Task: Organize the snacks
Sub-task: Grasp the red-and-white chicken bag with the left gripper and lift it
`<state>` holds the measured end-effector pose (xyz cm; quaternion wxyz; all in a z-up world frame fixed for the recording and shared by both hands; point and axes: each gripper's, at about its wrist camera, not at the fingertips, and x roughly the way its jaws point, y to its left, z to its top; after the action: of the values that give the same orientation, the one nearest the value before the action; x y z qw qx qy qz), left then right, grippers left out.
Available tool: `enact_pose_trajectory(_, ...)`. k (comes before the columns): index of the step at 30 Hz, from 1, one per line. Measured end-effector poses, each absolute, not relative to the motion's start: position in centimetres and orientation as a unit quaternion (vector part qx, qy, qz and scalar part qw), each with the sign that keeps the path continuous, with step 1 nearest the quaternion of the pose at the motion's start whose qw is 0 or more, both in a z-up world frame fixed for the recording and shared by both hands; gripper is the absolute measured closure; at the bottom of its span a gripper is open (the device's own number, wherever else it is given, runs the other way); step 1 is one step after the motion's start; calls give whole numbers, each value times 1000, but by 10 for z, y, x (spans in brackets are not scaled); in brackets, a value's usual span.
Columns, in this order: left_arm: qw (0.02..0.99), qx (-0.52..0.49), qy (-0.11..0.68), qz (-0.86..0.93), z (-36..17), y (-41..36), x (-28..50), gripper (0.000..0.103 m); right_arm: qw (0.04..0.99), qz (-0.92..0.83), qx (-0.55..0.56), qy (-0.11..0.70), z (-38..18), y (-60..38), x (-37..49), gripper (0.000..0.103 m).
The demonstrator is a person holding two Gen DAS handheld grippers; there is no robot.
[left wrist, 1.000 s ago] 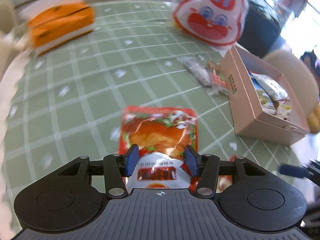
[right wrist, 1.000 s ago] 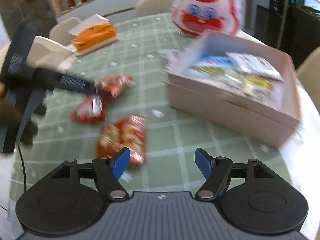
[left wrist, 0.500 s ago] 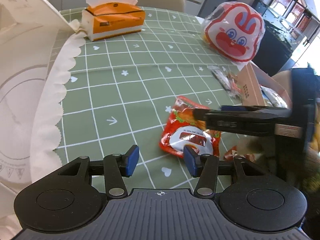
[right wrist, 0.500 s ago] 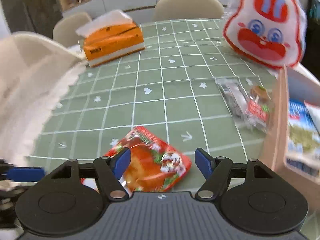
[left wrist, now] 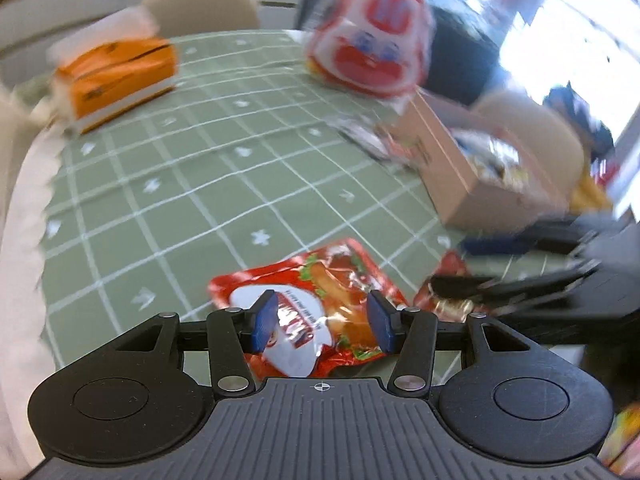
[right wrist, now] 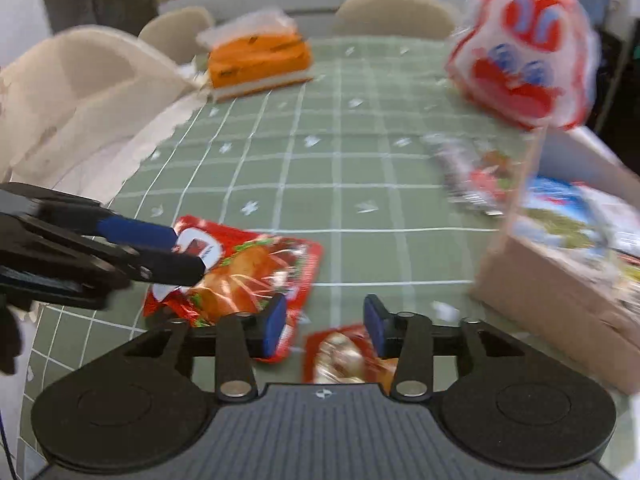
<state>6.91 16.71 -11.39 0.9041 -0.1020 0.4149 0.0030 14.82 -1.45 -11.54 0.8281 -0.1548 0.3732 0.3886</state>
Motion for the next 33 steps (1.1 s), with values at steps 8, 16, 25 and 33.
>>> enact_pose_trajectory(8, 898, -63, 433, -44, -120, 142, 79, 39, 839, 349, -144, 393, -138, -59, 140, 36)
enact_pose_trajectory(16, 905, -213, 360, 71, -106, 186, 90, 45, 842, 330, -88, 418, -155, -77, 139, 29)
enact_pose_trajectory(25, 889, -186, 417, 15, -137, 162, 106, 66, 845, 323, -138, 403, -158, -81, 116, 26)
enact_pose_trajectory(33, 909, -64, 411, -25, -136, 105, 49, 65, 861, 303, -124, 389, -164, -93, 108, 18)
